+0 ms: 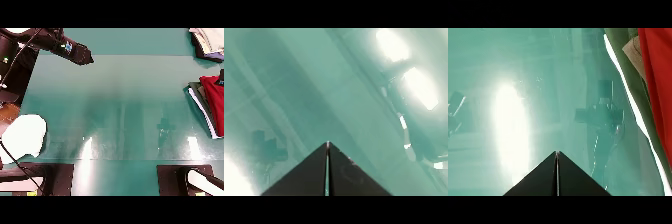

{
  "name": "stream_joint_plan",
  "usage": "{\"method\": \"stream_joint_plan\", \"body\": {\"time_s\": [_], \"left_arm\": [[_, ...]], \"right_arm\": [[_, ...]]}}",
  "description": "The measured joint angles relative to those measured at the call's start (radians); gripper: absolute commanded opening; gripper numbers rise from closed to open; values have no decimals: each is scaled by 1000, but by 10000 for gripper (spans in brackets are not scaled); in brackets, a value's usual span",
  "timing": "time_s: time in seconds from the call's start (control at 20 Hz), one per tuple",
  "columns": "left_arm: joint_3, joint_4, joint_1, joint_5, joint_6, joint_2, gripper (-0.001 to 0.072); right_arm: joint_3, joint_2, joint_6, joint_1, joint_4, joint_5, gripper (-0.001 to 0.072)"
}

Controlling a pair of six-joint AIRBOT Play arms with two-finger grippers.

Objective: Fold the shirts.

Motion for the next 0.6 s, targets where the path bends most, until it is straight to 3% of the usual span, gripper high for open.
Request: {"method": "stream_joint_plan", "body": {"time_s": [0.6], "left_arm": [[0, 0, 0, 0, 0, 0, 25]], "right_arm": [[0, 0, 0, 0, 9, 2, 17]]}}
